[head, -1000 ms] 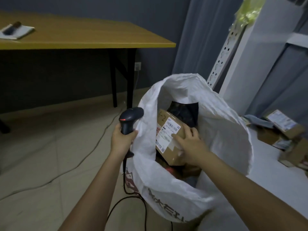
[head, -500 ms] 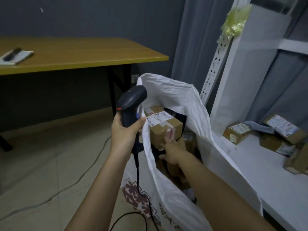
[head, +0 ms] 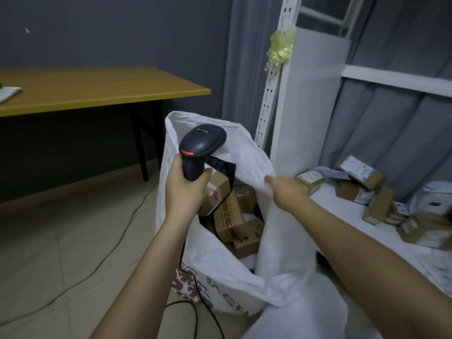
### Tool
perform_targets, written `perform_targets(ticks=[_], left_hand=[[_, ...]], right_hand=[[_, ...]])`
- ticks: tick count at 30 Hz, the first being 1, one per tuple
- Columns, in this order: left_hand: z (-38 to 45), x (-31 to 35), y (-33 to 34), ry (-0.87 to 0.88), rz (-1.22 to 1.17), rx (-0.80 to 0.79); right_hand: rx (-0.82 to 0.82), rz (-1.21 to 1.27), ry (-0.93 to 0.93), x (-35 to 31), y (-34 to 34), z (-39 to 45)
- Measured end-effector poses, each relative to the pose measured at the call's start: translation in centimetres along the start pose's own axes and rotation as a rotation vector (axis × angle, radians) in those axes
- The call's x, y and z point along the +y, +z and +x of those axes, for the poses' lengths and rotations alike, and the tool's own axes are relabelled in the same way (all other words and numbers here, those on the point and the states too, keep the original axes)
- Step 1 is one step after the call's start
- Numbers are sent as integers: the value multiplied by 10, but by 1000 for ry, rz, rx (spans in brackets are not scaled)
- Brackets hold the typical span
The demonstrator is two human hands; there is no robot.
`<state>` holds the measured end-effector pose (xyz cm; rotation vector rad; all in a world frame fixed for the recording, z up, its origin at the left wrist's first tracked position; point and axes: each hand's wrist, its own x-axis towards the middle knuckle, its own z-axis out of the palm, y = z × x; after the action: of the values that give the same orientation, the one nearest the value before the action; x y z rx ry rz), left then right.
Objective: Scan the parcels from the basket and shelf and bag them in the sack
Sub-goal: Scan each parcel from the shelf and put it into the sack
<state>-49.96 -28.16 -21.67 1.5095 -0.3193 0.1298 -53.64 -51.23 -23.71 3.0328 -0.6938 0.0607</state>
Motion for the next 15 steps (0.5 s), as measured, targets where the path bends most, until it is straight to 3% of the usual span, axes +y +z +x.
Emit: perform_targets(ticks=[3, 4, 8, 11, 15], left_hand=[[-17, 12, 9, 14, -8, -60], [-23, 15, 13, 16, 2, -88], [-43, 32, 35, 42, 21, -209], [-56, 45, 61, 57, 4, -293], [-76, 58, 110, 84, 23, -428]], right_hand=[[436, 553, 251, 45, -27, 6], [427, 645, 256, 56, -31, 5], [99, 753, 124, 69, -28, -19], [78, 663, 101, 78, -15, -50], [113, 780, 184, 110, -1, -93]])
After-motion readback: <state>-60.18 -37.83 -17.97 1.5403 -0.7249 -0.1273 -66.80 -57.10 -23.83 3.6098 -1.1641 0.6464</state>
